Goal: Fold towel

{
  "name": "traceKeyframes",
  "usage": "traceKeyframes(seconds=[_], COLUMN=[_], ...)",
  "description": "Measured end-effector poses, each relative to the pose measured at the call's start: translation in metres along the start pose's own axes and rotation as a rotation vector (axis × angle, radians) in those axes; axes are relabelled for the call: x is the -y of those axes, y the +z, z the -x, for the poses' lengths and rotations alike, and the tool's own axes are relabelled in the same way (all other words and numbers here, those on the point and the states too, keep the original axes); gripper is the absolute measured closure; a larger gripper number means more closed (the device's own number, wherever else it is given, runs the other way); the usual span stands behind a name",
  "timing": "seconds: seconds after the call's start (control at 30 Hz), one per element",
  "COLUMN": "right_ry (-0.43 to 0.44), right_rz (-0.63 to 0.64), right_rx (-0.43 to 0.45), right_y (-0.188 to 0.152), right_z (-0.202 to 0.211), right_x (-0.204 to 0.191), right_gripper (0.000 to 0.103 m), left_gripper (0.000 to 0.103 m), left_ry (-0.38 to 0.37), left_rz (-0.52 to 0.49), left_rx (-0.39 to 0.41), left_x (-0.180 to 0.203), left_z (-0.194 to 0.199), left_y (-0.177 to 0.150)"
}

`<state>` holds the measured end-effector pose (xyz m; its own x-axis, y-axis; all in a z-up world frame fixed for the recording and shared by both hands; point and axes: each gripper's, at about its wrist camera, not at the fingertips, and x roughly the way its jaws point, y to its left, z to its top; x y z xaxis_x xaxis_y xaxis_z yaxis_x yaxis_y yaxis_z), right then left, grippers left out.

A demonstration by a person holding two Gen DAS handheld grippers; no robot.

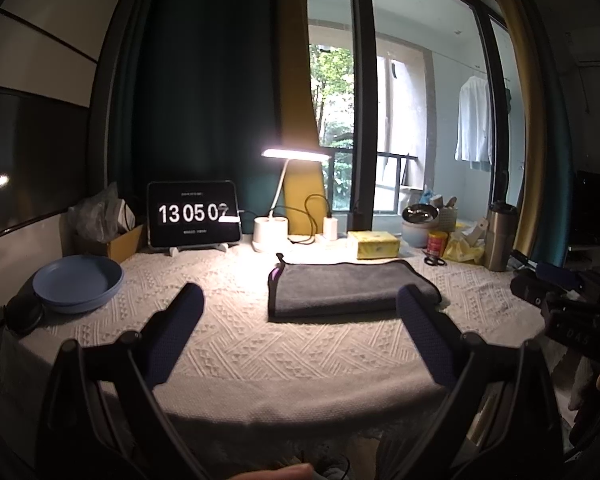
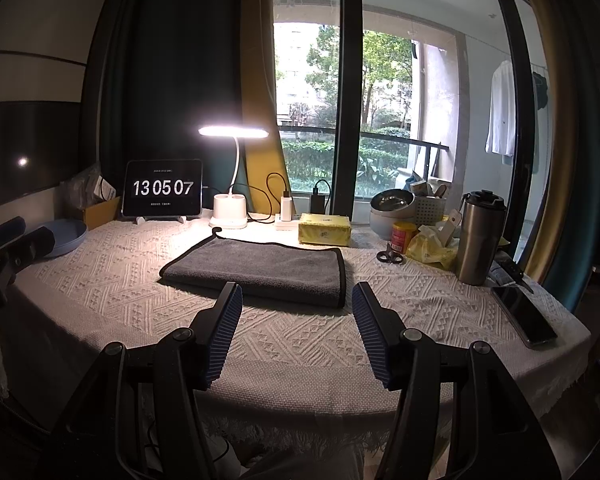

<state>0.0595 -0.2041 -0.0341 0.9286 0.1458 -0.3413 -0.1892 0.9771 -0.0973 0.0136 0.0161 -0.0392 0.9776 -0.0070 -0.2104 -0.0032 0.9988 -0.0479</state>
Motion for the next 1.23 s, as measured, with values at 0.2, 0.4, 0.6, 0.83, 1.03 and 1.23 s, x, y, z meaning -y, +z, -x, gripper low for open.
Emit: traceKeyframes(seconds=[0.2, 0.4, 0.6, 0.83, 1.03, 1.23], right_ry=[-0.001, 0.000, -0.001, -0.001, 0.000, 0.007], right_rz=[0.001, 0.000, 0.000, 0.000, 0.000, 0.000], right_rx=[0.000, 0.000, -0.001, 0.000, 0.000, -0.008], right_y=[0.0002, 0.0001, 0.0002, 0.0002, 0.0002, 0.0004], right_z=[-0.0004, -0.0002, -0.0004, 0.0000, 0.0000, -0.0071], right_x=[-0.0002, -0.0003, -0.0005, -0.0004, -0.0006, -0.0034], right_gripper=[0.043, 0.043, 0.043, 0.043, 0.043, 0.043], left_gripper=[0.005, 0.005, 0.005, 0.005, 0.005, 0.005], left_ry=[0.000, -0.001, -0.001, -0.001, -0.002, 0.001], left_rz=[0.000, 0.000, 0.001, 0.001, 0.005, 0.008], left_rx=[0.000, 0.000, -0.001, 0.000, -0.003, -0.016], left_x=[-0.0001, 0.0004, 0.0001, -0.0005, 0.0001, 0.0036], left_z=[0.0000, -0.0003, -0.0003, -0.0002, -0.0004, -0.0064], left_y=[0.0000, -0.0003, -0.0003, 0.0000, -0.0009, -0.0046])
